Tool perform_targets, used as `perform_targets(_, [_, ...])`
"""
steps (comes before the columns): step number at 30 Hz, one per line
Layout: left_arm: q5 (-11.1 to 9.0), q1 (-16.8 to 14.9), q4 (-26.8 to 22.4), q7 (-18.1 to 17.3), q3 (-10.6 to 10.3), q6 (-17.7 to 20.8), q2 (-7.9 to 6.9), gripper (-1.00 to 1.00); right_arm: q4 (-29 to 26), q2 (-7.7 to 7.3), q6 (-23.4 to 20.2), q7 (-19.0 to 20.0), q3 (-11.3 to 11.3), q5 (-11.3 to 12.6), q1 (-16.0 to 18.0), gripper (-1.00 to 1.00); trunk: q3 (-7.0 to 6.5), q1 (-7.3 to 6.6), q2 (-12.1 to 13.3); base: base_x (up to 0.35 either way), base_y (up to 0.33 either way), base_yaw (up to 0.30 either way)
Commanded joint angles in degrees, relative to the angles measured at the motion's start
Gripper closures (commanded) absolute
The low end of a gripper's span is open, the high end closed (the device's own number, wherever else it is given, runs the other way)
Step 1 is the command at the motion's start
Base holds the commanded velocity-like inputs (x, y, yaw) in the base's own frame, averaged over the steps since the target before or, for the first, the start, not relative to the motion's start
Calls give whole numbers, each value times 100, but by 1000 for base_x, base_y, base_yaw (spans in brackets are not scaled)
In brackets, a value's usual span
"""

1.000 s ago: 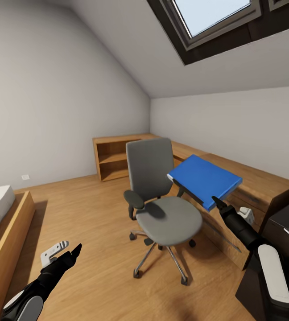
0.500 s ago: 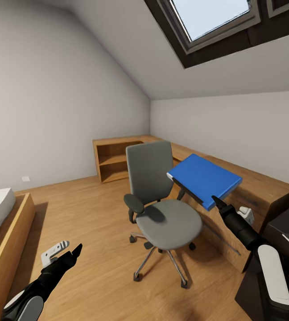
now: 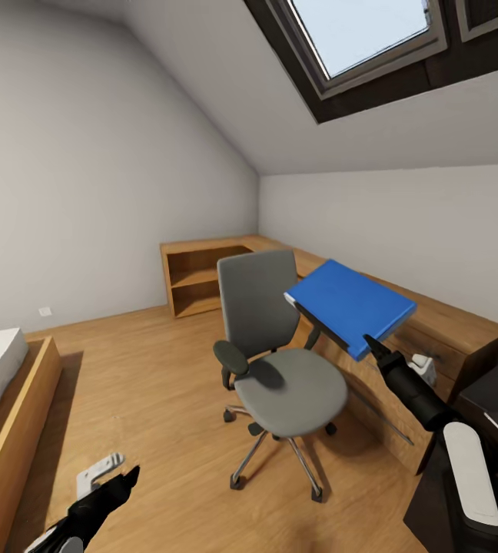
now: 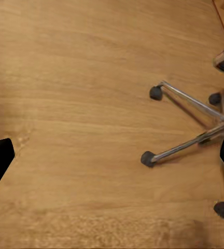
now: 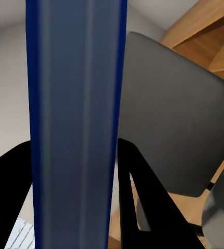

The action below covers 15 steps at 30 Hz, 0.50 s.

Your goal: In the bedroom, organize the workspace by keeping the computer under the desk, ensuring the monitor is on the desk, placing the keyboard on the desk next to the monitor, placing the mouse on the desk next to the keyboard, moving the folder from the swivel chair onto the desk next to the mouse, stacking the notebook on top of the folder with the pen on top of the notebook, and positioning the swivel chair next to the desk.

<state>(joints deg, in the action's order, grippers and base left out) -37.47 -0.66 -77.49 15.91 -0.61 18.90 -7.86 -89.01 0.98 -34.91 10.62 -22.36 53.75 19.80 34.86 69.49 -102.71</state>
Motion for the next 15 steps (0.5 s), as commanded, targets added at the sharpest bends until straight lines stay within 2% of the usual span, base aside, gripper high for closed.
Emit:
perform_targets(1, [-52, -5, 336, 38, -7, -3, -4, -100, -2, 9, -42, 19, -17, -6, 4, 100, -13, -23, 39, 0, 0, 0])
perform_targets(3, [-8, -5, 861, 29, -18, -152, -5, -100, -5, 13, -42, 19, -17, 11, 5, 100, -49, -67, 119, 0, 0, 0])
perform_targets(5, [59, -5, 1135, 25, -38, -296, -2, -100, -6, 11, -42, 18, -20, 35, 5, 100, -85, -111, 199, 0, 0, 0])
perform_targets(6, [168, -5, 1433, 22, -90, -476, 0, -100, -5, 10, -40, 15, -21, 73, 6, 100, -103, -133, 239, 0, 0, 0])
perform_targets(9, [608, -5, 2624, 15, -417, -919, 35, -100, -3, 14, -20, 12, -18, 173, 6, 100, -157, -199, 360, 0, 0, 0])
perform_targets(11, [755, -5, 3078, 12, -505, -1075, 110, -100, -2, 18, -10, 11, -16, 196, 4, 100, -193, -243, 440, 0, 0, -12])
perform_targets(15, [880, -5, 3437, 8, -580, -1380, 200, -100, -2, 25, 4, 8, -18, 216, 5, 100, -264, -331, 600, 0, 0, -124])
